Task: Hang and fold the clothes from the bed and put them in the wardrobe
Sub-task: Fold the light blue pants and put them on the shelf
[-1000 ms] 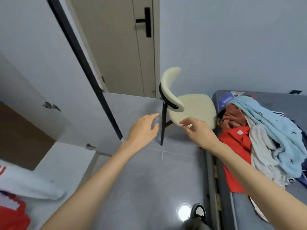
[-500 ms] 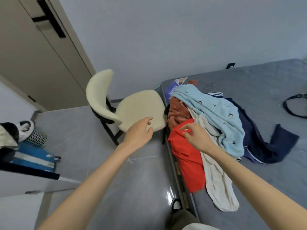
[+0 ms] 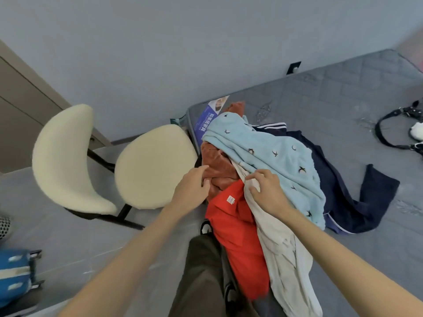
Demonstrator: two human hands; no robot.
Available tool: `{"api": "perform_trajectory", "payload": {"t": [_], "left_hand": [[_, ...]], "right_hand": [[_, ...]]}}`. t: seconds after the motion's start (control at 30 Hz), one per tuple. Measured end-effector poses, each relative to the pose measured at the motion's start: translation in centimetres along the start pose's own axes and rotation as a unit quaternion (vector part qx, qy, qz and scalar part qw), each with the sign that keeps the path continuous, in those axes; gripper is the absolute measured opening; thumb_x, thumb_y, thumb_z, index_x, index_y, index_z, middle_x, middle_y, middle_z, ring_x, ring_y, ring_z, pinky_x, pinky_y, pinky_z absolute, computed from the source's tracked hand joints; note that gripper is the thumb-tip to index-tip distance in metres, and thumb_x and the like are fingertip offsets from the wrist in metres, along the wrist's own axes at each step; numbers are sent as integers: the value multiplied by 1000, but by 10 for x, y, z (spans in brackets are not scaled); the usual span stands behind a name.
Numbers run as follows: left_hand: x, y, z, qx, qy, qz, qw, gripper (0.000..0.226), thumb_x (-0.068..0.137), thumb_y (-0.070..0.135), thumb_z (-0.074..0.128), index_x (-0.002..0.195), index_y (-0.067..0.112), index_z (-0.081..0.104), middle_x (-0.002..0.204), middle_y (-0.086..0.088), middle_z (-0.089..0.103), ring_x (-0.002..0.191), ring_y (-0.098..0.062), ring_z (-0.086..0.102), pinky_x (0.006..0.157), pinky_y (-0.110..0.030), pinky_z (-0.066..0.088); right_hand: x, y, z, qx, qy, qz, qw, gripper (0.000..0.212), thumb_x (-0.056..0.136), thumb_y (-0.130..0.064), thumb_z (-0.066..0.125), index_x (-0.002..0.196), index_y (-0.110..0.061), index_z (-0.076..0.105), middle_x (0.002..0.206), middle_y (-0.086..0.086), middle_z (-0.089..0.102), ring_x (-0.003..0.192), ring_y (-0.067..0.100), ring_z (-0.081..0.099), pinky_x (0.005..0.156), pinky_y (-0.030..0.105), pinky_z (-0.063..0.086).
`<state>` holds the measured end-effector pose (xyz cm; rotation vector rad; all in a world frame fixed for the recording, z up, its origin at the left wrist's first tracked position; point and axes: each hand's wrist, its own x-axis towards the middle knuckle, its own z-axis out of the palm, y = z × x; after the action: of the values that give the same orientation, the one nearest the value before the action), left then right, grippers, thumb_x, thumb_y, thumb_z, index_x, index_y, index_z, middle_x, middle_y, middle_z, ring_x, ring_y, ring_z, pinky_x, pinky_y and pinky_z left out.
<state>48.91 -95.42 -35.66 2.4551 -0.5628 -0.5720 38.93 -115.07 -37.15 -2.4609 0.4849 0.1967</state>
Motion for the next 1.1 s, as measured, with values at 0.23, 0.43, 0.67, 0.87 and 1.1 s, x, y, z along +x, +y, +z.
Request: {"api": "perform_trajectory", "payload": {"t": [0.23,0.43,0.67,0.87,1.1], "left_hand": [[122,-20,23,19,-74,4,997,53,93,17,47,144,20,36,145,-6,41,129,-24,41,105,-37,36],[205,-41,59,109,-170,34,979,65,89,24,56,147,17,28,148,-6,33,132,-28,33,105,-42,35],[237,-57,100,197,-190,69,959,79,82,32,67,147,18,23,144,-5,34,129,-27,34,102,-40,31],[244,-59,107,217,-129,84,964,53,89,33,58,135,18,39,131,-5,44,119,-25,39,94,-36,33],[234,-23,99,156,-43,143,976,40,91,28,54,129,16,48,123,-9,42,114,-26,39,88,-37,39]], "right_hand": [[95,9,31,-68,-10,18,997,43,88,-12,56,130,-25,55,148,7,34,136,26,27,107,40,32],[164,31,68,-181,-36,19,983,64,88,-9,51,143,-38,36,159,9,9,143,38,10,116,51,6],[195,65,91,-309,-54,87,946,77,89,-17,54,147,-46,12,159,11,-17,134,48,17,107,52,25],[192,89,70,-165,-25,40,985,49,93,-40,55,140,-42,41,154,2,28,113,35,38,97,41,34],[142,120,53,-207,-69,178,960,90,75,-26,67,147,-27,13,159,-1,4,138,40,11,111,60,11]]}}
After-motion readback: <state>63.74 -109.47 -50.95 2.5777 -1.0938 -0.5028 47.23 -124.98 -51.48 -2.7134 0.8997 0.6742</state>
